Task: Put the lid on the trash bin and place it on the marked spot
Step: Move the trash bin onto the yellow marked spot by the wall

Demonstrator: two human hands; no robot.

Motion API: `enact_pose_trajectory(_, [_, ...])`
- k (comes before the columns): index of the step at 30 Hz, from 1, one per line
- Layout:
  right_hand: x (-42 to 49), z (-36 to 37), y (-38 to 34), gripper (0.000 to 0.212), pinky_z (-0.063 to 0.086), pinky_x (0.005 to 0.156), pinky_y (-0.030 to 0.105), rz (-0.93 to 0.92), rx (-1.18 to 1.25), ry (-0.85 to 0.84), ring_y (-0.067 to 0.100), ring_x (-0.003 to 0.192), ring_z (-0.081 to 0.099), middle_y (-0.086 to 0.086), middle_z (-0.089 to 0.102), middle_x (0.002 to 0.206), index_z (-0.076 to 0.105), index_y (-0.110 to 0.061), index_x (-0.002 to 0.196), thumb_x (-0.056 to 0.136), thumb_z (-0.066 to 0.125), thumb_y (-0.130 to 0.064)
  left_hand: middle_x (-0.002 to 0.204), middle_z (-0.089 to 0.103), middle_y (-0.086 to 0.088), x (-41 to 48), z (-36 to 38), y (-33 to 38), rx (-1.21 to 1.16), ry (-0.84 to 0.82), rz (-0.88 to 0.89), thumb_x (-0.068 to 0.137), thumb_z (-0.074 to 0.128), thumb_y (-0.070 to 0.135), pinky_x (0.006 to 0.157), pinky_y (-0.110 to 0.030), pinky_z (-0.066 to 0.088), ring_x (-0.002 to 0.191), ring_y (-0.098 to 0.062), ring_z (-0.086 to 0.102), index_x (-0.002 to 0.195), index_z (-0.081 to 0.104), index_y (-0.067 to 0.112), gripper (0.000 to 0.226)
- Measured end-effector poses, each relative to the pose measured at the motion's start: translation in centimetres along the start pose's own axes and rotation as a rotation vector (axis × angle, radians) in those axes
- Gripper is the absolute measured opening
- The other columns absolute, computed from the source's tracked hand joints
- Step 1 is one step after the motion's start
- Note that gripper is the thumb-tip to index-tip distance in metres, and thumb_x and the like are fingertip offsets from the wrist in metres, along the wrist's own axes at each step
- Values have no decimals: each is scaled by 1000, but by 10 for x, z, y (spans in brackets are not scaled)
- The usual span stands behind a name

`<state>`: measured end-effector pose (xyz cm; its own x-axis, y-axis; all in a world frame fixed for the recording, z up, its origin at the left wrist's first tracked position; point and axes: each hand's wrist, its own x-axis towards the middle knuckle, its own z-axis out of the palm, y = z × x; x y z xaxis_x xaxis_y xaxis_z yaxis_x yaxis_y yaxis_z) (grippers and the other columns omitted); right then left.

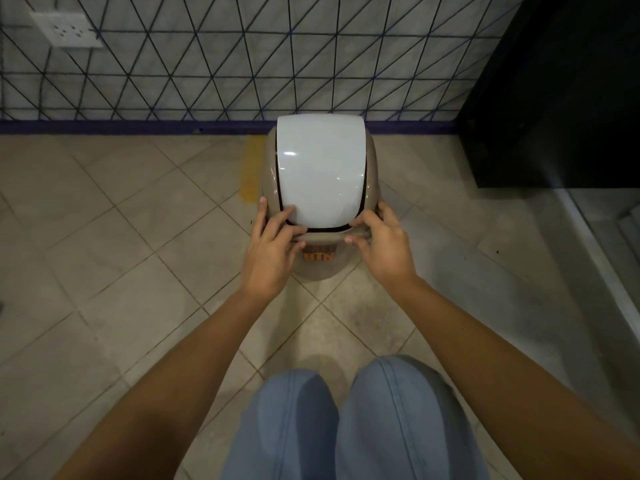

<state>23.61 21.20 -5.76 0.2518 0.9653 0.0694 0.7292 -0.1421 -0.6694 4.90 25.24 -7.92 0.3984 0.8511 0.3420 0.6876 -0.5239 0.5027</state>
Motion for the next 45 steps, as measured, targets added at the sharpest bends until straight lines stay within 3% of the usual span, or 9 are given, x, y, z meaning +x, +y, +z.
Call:
enact_pose_trajectory(7, [18, -1, 3, 23, 50, 89, 45, -6, -115, -58, 35, 119, 50, 16, 34, 145, 57, -13, 106, 86, 63, -23, 147, 37, -18, 15, 4, -8, 11, -47, -18, 87, 63, 13, 111, -48, 21, 140, -48, 16, 125, 60, 18, 38])
enact_pose_trajectory(11, [27, -5, 5, 24, 53, 84, 44, -24, -177, -67, 34, 114, 52, 13, 35, 144, 54, -17, 106, 85, 63, -26, 153, 23, -20, 22, 4, -7, -9, -37, -87, 85, 66, 19, 103, -53, 38, 140, -42, 22, 141, 38, 24, 62])
enact_pose_trajectory(14, [36, -12, 5, 54, 50, 87, 44, 19, -79, -70, 33, 121, 49, 10, 37, 144, 42, -26, 126, 80, 69, -25, 154, 15, -21, 31, 2, -7, -62, -18, -176, 82, 70, 26, 94, -44, 43, 140, -36, 22, 146, 23, 22, 80])
enact_pose_trajectory(17, [46, -18, 0, 98, 45, 97, 48, 90, 8, -81, 31, 130, 42, 9, 35, 148, 14, -26, 145, 71, 79, -23, 154, 18, -14, 43, -2, -8, -208, -10, -256, 76, 75, 29, 103, -35, 34, 141, -22, 20, 149, 12, 18, 97])
enact_pose_trajectory(21, [63, -21, -3, 116, 39, 105, 47, 159, 22, -124, 30, 134, 38, 11, 34, 149, 2, -20, 149, 66, 83, -21, 157, 18, -5, 59, -8, -16, -362, -70, -380, 70, 81, 28, 105, -26, 30, 140, -13, 22, 150, -2, 19, 115])
enact_pose_trajectory(26, [82, -17, 2, 109, 35, 109, 44, 154, 13, -118, 28, 136, 31, 11, 34, 148, 13, -13, 149, 66, 83, -20, 142, 41, -8, 73, -1, -30, -340, -51, -373, 69, 82, 30, 101, -31, 39, 127, -17, 38, 148, 20, 13, 102])
enact_pose_trajectory(30, [98, -12, 4, 93, 38, 106, 47, 178, 66, -64, 29, 131, 39, 12, 43, 142, 30, -10, 141, 65, 83, -15, 130, 37, 2, 81, 4, -37, -471, -1, -415, 70, 82, 22, 99, -27, 40, 121, -16, 44, 143, 30, 11, 91])
enact_pose_trajectory(36, [111, -16, 3, 83, 46, 96, 39, 194, 80, -29, 24, 116, 52, 9, 55, 124, 47, -10, 120, 50, 91, -18, 132, 36, -3, 97, 1, -50, -550, -12, -468, 68, 83, 16, 103, -39, 44, 122, -19, 44, 137, 36, 12, 84])
enact_pose_trajectory(45, [132, -19, 13, 110, 34, 100, 29, 291, 227, -237, 24, 132, 40, 9, 43, 143, 30, -10, 141, 49, 91, -11, 143, 37, -4, 103, -4, -57, -799, -131, -556, 66, 83, 8, 98, -43, 48, 123, -24, 47, 144, 26, 17, 97])
